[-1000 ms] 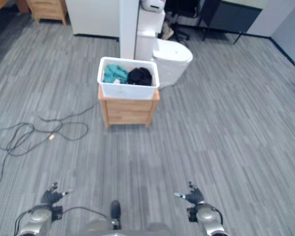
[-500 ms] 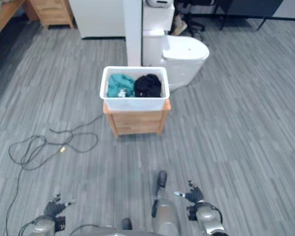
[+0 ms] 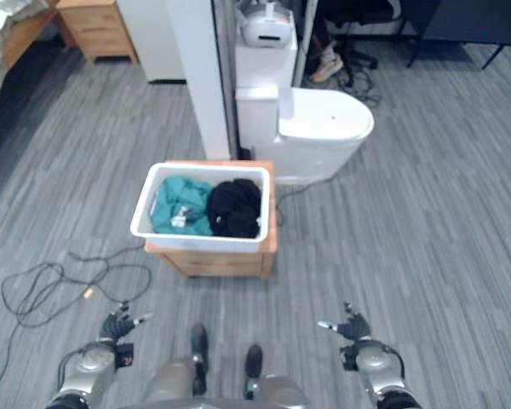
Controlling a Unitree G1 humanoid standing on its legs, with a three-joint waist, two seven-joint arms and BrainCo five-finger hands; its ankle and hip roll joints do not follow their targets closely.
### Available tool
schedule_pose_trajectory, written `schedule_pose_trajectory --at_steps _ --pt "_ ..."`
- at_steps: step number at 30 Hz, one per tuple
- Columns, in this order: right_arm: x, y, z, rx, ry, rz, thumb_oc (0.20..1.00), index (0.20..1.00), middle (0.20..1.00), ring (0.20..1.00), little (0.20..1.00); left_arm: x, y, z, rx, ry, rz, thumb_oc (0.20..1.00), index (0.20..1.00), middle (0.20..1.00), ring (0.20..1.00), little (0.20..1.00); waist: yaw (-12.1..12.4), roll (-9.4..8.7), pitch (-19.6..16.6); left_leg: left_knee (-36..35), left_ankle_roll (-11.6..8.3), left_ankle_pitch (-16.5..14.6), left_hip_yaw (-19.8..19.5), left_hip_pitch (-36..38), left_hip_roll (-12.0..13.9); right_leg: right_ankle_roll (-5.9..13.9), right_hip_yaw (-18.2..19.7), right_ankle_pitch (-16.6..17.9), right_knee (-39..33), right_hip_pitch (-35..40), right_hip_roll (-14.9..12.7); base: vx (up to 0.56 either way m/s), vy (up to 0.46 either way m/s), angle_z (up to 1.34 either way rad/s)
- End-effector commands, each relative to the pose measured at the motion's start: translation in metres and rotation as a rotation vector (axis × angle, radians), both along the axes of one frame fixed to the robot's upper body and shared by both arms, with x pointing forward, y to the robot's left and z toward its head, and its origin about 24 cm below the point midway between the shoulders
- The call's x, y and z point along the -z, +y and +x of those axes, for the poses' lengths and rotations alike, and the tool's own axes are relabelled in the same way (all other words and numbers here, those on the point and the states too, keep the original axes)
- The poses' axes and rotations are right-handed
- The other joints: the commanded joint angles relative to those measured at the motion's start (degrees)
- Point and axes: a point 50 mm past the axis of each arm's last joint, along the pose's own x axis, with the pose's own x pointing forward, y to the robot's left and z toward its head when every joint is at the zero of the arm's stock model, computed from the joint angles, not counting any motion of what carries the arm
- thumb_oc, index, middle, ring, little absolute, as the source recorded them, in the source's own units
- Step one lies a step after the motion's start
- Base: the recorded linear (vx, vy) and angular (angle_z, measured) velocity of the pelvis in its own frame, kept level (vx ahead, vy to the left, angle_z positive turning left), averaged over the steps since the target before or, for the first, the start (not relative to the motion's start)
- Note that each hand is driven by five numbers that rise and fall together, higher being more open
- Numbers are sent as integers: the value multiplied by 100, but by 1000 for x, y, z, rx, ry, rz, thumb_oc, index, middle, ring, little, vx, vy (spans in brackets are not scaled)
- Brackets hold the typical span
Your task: Grab the laundry basket,head to the washer,open it,put in the laundry and shut it.
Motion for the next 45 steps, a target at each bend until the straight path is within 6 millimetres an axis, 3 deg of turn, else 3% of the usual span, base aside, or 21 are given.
schedule_pose_trajectory --at_steps 1,6,11,17,23,26,31,34,35,39,44,45 --pt "-5 -13 -7 39 -31 -23 1000 1000 1000 1000 1000 -9 15 2 -23 -36 47 1000 1000 1000 1000 1000 83 68 39 254 113 -3 -6 507 -90 770 353 -591 752 -276 -382 317 189 -71" --pt "-1 -5 -8 20 -20 -11 1000 1000 1000 1000 1000 0 23 -17 -36 38 72 1000 1000 1000 1000 1000 165 -35 -174 130 353 -323 -32 926 -292 956 564 -643 825 -77 -516 200 201 -40" --pt "-11 10 14 -43 -90 2 1000 1000 1000 1000 1000 -3 35 -18 -60 38 105 1000 1000 1000 1000 1000 211 -14 -54 210 576 -573 148 1123 -362 1223 658 -487 1892 -721 -643 43 171 -19" --pt "-24 10 28 -78 -157 -32 1000 1000 1000 1000 1000 -8 41 -17 -102 -1 101 1000 1000 1000 1000 1000 150 45 -30 143 606 -652 84 1338 -463 1141 406 -380 1537 -950 -720 84 6 -7" --pt "-52 5 48 -123 -286 -112 1000 1000 1000 1000 1000 -38 44 5 -96 -182 143 1000 1000 1000 1000 1000 260 75 -186 -133 561 -625 32 1499 -528 1082 348 -347 895 -538 -708 101 -55 24" --pt "-60 7 56 -124 -325 -122 1000 1000 1000 1000 1000 -43 43 12 -103 -215 156 1000 1000 1000 1000 1000 275 86 -179 -231 542 -587 8 1512 -525 1072 311 -326 770 -483 -704 39 -48 13" --pt "-88 33 104 -153 -451 -146 1000 1000 1000 1000 1000 -64 25 65 -47 -295 239 1000 1000 1000 1000 1000 279 163 55 -526 477 -317 -60 1168 -489 1048 340 -205 589 -808 -661 -89 -42 12" --pt "-97 44 120 -139 -486 -135 1000 1000 1000 1000 1000 -70 20 84 -35 -305 274 1000 1000 1000 1000 1000 255 175 204 -495 467 -250 -35 924 -464 1037 392 -147 646 -1073 -643 -152 0 -3" --pt "-104 55 134 -125 -510 -125 1000 1000 1000 1000 1000 -80 15 102 -27 -333 309 1000 1000 1000 1000 1000 239 178 325 -447 451 -182 -40 692 -447 1024 458 -83 703 -1314 -622 -195 -11 -13" --pt "-116 68 158 -115 -515 -127 1000 1000 1000 1000 1000 -104 12 136 6 -364 385 1000 1000 1000 1000 1000 232 161 514 -358 406 -39 -15 266 -417 1013 527 17 810 -1705 -602 -111 -17 -16" --pt "-128 89 181 -220 -476 -206 1000 1000 1000 1000 1000 -123 -8 167 90 -368 432 1000 1000 1000 1000 1000 251 193 726 -401 358 135 -79 13 -393 994 567 64 874 -1990 -604 -40 -32 -3" --pt "-139 99 191 -308 -478 -280 1000 1000 1000 1000 1000 -129 -18 175 138 -371 445 1000 1000 1000 1000 1000 287 213 788 -428 341 191 -105 -54 -389 992 566 77 880 -2054 -602 -35 -49 4"
